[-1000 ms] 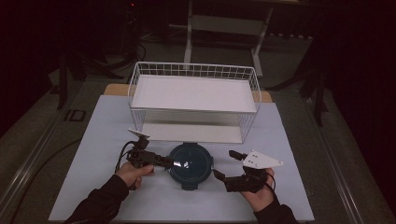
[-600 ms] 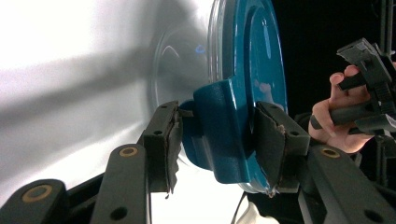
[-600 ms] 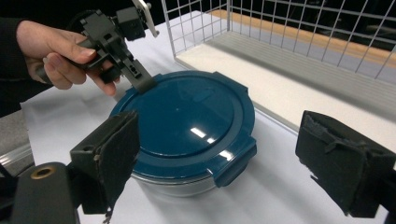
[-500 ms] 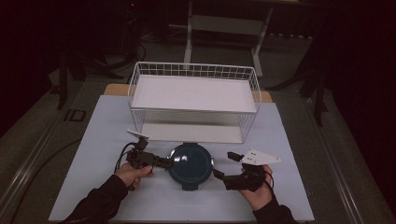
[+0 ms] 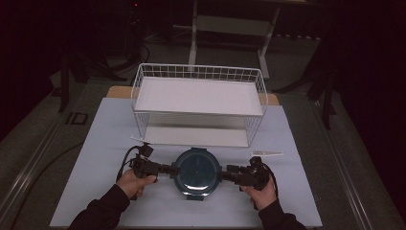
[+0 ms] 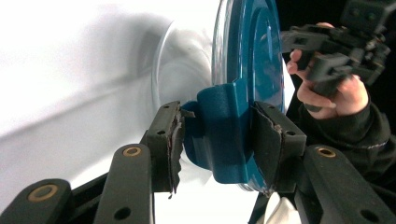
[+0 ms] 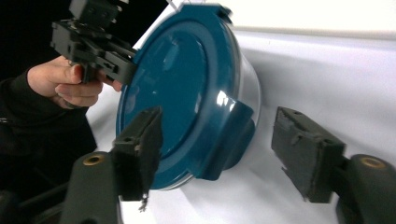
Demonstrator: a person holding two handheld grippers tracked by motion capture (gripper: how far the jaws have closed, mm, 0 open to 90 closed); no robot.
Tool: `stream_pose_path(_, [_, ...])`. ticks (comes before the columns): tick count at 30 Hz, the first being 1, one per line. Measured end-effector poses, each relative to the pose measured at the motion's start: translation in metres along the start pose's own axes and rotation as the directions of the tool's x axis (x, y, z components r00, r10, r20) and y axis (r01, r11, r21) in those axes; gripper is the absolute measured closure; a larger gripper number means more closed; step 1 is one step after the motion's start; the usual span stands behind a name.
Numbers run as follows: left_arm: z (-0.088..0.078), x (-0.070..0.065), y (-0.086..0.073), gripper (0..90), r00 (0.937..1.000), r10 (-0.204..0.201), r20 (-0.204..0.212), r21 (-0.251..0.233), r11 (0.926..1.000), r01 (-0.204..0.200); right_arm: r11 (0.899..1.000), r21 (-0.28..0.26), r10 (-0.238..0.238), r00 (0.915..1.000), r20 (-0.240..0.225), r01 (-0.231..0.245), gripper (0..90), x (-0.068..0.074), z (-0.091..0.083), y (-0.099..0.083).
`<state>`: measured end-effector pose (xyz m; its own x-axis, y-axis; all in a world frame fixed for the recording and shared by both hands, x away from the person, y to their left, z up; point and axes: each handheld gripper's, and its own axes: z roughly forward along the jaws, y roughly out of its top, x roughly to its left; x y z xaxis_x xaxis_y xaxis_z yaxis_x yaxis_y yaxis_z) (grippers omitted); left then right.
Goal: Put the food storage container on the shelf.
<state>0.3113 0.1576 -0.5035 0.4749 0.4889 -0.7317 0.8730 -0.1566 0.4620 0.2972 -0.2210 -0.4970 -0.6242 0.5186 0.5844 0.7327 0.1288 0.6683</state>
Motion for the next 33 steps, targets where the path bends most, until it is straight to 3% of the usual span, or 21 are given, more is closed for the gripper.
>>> stream_pose_path(3, [-0.002,-0.003,-0.003,55.6,0.9998,0.020,-0.005,0.001,0.9998,-0.020,0.998,0.031,0.062,0.9980,-0.009,-0.062,39.9,-0.006,0.004,-0.003])
stream_pose_path(5, [-0.002,-0.004,-0.004,55.7,0.9997,0.024,-0.005,-0.001,0.9997,-0.024,0.997,0.034,0.070,0.9975,-0.009,-0.070,40.6,-0.008,0.005,-0.004])
stream_pose_path(8, [-0.003,-0.005,-0.008,56.1,0.9989,0.047,-0.002,-0.011,0.9988,-0.047,0.993,0.045,0.115,0.9920,-0.052,-0.113,43.4,-0.011,0.008,-0.006])
stream_pose_path(18, [-0.003,-0.012,-0.013,56.6,0.9977,0.065,-0.020,-0.030,0.9974,-0.066,0.987,0.079,0.146,0.9837,-0.105,-0.138,54.4,-0.010,0.014,-0.012])
stream_pose_path(25, [-0.004,-0.019,-0.020,56.1,0.9954,0.071,-0.065,-0.043,0.9963,-0.074,0.991,0.045,0.132,0.9884,-0.075,-0.129,55.3,-0.001,0.013,-0.016])
stream_pose_path(33, [-0.003,-0.024,-0.024,56.1,0.9946,0.057,-0.086,-0.086,0.9942,-0.065,0.984,0.045,0.174,0.9832,-0.054,-0.172,56.3,0.003,0.011,-0.018])
